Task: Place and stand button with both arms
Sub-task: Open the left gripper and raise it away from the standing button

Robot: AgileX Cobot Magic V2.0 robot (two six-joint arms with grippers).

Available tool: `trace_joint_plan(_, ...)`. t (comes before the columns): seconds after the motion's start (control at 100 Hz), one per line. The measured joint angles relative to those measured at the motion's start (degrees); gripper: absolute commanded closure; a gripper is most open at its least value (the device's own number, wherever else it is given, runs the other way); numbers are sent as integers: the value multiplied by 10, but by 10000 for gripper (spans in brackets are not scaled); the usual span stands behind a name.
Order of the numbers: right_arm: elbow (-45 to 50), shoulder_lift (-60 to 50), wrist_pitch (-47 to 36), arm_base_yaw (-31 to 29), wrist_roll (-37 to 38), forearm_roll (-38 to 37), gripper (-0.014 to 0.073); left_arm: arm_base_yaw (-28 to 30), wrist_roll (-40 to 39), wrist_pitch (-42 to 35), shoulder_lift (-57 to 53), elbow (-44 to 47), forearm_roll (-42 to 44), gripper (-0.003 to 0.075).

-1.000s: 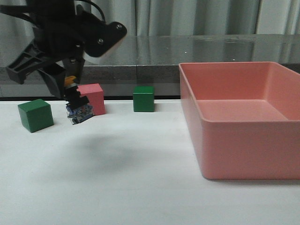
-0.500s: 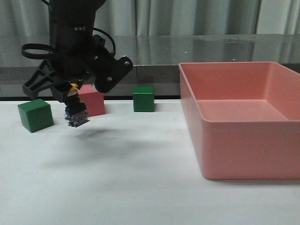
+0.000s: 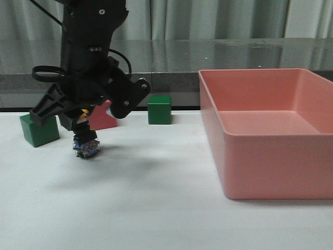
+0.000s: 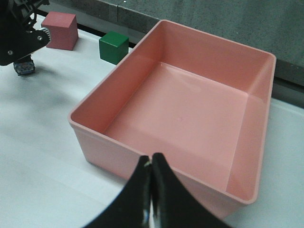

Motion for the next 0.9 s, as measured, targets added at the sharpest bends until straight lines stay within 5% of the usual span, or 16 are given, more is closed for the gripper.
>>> trace_joint_plan(0.25,0,0,1,0,0,0,655,-2,0,0,0,0,-4,227)
trace_joint_plan(0.59,0,0,1,0,0,0,655,-2,-2,0,-24,0,-5,206)
trace_joint_plan(0.69,0,0,1,0,0,0,655,5,-18,5,-51,0,-6,285)
trace_joint_plan(0.86,0,0,1,0,0,0,655,40,-142,21,-107,0,-13,715)
trace_joint_plan(0.9,0,0,1,0,0,0,655,53,-167,21,-124,0,-24,736)
